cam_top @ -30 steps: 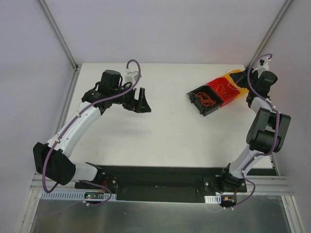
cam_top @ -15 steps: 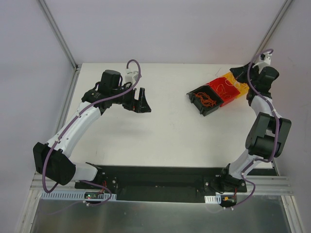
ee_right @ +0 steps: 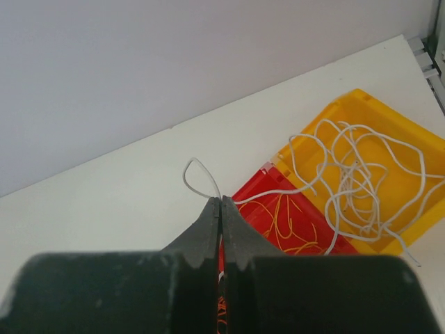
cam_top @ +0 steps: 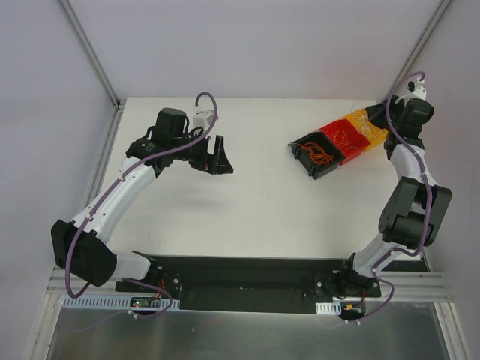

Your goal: Untangle the cables

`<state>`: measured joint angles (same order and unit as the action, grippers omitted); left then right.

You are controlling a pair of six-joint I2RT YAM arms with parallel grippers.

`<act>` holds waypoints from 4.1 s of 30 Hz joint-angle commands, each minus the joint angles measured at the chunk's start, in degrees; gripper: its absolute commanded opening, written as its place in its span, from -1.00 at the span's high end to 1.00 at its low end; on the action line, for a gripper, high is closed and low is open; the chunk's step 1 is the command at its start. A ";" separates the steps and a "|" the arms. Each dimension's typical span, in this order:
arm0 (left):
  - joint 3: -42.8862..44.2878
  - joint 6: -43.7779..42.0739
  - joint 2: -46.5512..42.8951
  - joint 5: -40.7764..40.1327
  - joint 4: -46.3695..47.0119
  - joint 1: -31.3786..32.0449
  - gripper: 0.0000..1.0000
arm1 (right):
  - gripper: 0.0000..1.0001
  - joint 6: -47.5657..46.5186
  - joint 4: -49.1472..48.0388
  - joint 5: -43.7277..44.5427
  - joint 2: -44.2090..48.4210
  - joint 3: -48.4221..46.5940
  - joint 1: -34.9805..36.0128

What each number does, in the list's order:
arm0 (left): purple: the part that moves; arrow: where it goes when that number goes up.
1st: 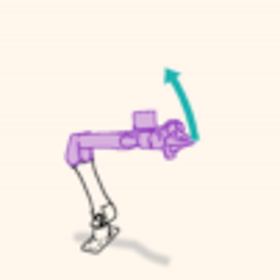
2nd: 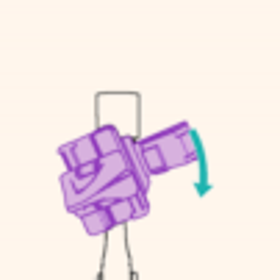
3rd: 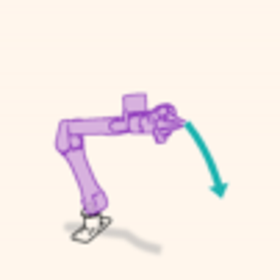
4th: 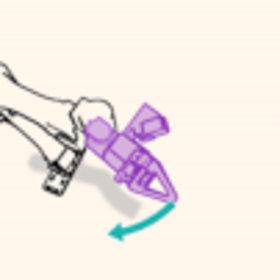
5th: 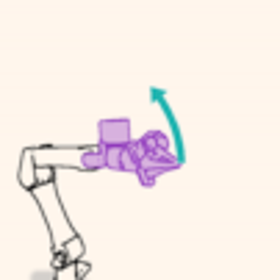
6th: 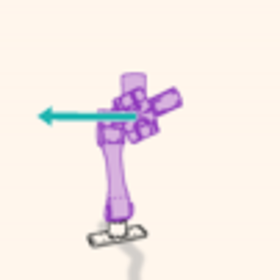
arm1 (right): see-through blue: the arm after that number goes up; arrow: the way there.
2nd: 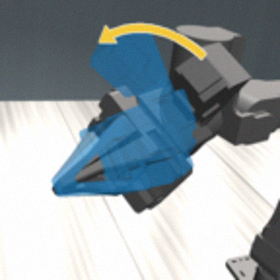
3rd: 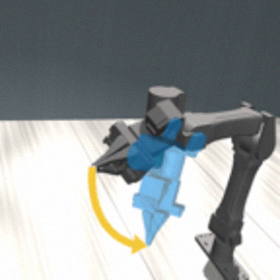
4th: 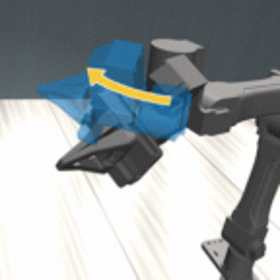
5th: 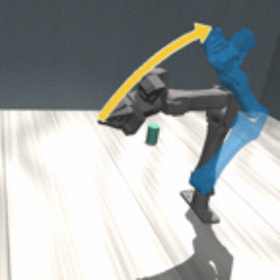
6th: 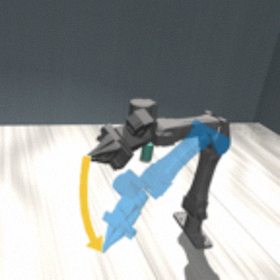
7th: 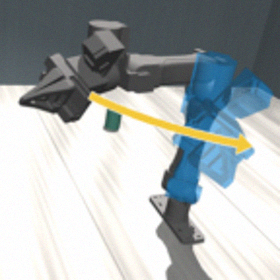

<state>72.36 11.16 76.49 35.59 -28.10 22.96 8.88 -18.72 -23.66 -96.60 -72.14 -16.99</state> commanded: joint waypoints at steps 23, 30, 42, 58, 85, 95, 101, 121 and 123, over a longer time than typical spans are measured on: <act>-0.02 0.01 -0.11 1.06 1.38 0.59 -0.68 | 0.99 -7.48 13.62 6.08 -11.85 -16.62 -3.84; -0.11 -0.08 -0.11 0.70 1.38 0.59 -0.68 | 0.99 -8.53 17.22 8.19 -20.90 -24.18 -3.84; -0.20 -0.26 -0.20 0.00 1.29 0.59 -0.68 | 0.61 -7.57 24.69 12.23 -28.48 -33.59 -2.52; -0.29 -0.26 -0.55 -0.70 1.38 0.68 -0.68 | -0.39 -10.91 40.77 21.20 -16.97 -41.94 1.17; -14.25 -6.15 -15.22 -4.66 21.15 2.09 -0.67 | -0.67 -1.94 45.16 26.96 59.84 24.07 34.40; -15.93 -3.43 -26.20 -0.44 21.94 3.14 -0.69 | -0.76 -5.98 53.35 33.85 67.42 19.94 34.31; -18.48 -0.09 -32.19 0.35 21.86 3.14 -0.73 | -0.76 -4.40 52.04 33.24 66.28 19.67 34.40; -18.39 0.18 -31.31 1.41 21.77 3.14 -0.74 | -0.86 -5.90 47.37 30.52 67.77 20.90 34.31; -18.30 0.27 -31.31 1.49 21.77 3.14 -0.74 | -0.86 -5.90 47.28 30.78 67.94 20.90 34.31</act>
<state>53.74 11.09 45.41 35.59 -8.38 25.58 3.57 31.42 7.68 -29.30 -50.50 17.32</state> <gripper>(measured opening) 0.870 0.926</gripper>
